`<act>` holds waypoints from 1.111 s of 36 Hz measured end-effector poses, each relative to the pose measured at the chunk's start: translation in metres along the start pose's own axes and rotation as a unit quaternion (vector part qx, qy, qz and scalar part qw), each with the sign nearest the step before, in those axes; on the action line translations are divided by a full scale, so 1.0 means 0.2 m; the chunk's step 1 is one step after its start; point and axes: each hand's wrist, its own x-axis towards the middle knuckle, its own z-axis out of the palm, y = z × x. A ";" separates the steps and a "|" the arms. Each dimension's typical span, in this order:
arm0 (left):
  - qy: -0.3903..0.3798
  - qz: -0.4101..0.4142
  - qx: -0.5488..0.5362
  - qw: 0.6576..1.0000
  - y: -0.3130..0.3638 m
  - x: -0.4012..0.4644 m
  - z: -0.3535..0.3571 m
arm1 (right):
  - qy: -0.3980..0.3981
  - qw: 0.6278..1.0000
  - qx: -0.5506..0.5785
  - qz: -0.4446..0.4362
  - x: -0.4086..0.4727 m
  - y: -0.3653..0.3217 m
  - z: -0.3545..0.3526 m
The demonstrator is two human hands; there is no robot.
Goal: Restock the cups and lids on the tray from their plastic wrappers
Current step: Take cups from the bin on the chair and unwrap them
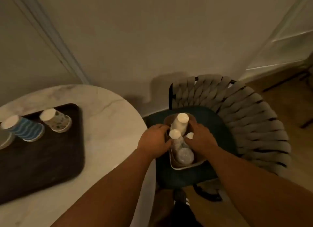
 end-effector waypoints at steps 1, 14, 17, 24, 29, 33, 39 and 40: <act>-0.017 -0.004 -0.005 1.000 0.02 0.06 0.04 | -0.005 1.000 0.016 0.001 0.05 0.04 0.04; -0.107 -0.024 0.134 0.985 -0.01 0.53 0.44 | -0.162 0.986 0.025 0.009 0.30 0.26 0.38; -0.128 -0.023 0.161 0.978 -0.04 0.56 0.50 | -0.161 0.986 0.041 -0.008 0.33 0.26 0.44; -0.131 -0.034 0.159 0.978 -0.08 0.56 0.59 | -0.222 0.975 0.000 -0.002 0.39 0.22 0.54; -0.112 -0.033 0.160 0.980 -0.09 0.57 0.63 | -0.183 0.982 0.021 0.050 0.40 0.23 0.61; -0.111 -0.031 0.156 0.981 -0.10 0.58 0.62 | -0.144 0.986 0.043 0.069 0.39 0.24 0.65; -0.104 -0.028 0.148 0.983 -0.09 0.58 0.60 | -0.109 0.990 0.068 0.058 0.37 0.24 0.65; -0.107 -0.027 0.147 0.983 -0.09 0.58 0.59 | -0.105 0.989 0.079 0.060 0.36 0.25 0.64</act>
